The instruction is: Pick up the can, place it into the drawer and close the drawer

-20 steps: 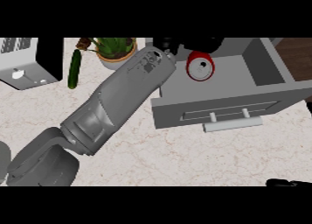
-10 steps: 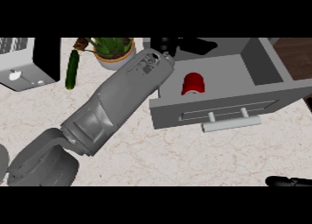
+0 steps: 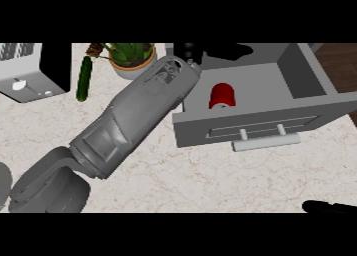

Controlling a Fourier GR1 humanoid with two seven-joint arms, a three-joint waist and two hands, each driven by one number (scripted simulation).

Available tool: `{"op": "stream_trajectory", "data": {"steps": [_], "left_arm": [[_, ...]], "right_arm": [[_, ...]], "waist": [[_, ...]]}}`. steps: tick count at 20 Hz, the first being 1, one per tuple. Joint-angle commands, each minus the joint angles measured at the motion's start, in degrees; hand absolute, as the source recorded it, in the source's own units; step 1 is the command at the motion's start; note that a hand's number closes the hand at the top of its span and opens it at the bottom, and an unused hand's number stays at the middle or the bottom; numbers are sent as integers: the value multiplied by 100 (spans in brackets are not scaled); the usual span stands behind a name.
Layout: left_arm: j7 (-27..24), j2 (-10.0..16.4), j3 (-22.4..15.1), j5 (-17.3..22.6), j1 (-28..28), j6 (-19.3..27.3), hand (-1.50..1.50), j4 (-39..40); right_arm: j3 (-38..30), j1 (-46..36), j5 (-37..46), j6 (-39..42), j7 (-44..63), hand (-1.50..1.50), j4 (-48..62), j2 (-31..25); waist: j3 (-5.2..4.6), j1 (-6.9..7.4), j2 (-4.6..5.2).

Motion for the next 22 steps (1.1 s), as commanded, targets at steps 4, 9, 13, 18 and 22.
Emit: {"op": "stream_trajectory", "data": {"steps": [4, 9, 13, 18, 22], "left_arm": [[-290, 0, 51, 373, 135, 122, -150, -263], [-187, 0, 102, 457, -280, 252, -150, -166], [-208, 0, 85, 454, -326, 257, -150, -207], [-108, 0, -10, 445, -187, 308, -150, -450], [101, 58, 115, 298, -277, 208, -150, -368]], "right_arm": [[515, 35, 1152, -32, -521, -150, -102, -170], [558, -353, 1889, -80, -418, -150, 53, -571], [909, -313, 2984, -326, -756, -150, 467, -748], [1449, -747, 4117, -582, -648, -150, 1222, -833], [1871, -963, 4906, -757, -360, -150, 1697, -706]], "waist": [[0, 109, -35], [-2, 292, -79], [-3, 441, -107], [-7, 622, -134], [-10, 714, -168]]}}
